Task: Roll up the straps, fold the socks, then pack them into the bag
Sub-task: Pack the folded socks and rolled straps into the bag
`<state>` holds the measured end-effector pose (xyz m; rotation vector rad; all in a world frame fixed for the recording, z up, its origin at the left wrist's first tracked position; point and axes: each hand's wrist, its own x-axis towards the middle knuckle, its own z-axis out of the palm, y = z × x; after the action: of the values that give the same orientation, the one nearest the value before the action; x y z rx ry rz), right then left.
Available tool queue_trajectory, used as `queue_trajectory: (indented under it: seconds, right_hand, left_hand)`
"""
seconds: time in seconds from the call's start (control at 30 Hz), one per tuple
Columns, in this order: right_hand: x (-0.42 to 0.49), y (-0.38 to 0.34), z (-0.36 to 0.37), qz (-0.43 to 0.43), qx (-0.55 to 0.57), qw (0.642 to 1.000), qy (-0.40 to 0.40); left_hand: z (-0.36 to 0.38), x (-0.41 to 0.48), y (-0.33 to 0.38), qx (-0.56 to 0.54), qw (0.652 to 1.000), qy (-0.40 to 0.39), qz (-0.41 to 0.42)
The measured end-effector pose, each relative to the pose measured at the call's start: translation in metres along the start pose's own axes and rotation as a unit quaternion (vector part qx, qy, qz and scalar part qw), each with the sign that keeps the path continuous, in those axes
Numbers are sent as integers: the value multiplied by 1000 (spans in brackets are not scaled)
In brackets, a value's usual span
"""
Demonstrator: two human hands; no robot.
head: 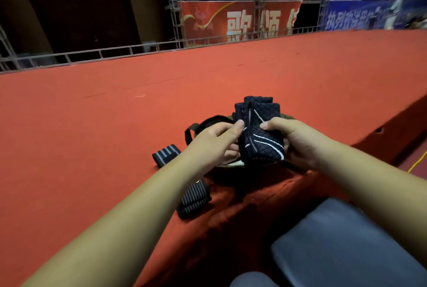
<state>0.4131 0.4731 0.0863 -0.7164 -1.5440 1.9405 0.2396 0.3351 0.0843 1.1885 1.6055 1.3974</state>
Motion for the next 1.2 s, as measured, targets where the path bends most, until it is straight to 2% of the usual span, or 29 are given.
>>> queue_trajectory:
  seconds: [0.1,0.23,0.47,0.53,0.7,0.8,0.93,1.07,1.2]
  right_hand:
    - [15,-10,-38,-13,-7,999,30]
    - [30,-8,-74,-19,-40,998,50]
    - [50,-4,-95,-35,-119,992,25]
    - [56,-5,-96,-37,-126,991,15]
    - [76,-2,-96,-34,-60,997,-20]
    - [86,3,-95,-31,-23,999,-24]
    - [96,5,-95,-46,-31,998,-2]
    - [111,0,-83,-63,-39,996,50]
    - [120,-15,-74,-57,-123,987,83]
  left_hand:
    - [4,42,1,142,988,52,44]
    - [11,82,0,370,926,37,63]
    - [20,122,-4,532,839,-13,112]
    - [19,130,-5,539,835,-11,111]
    - [13,145,-6,499,860,-50,91]
    - [11,158,-7,503,858,-31,102]
    - [10,169,-8,508,854,-35,105]
    - [15,174,-8,552,822,-31,138]
    - [9,176,-16,509,842,12,177]
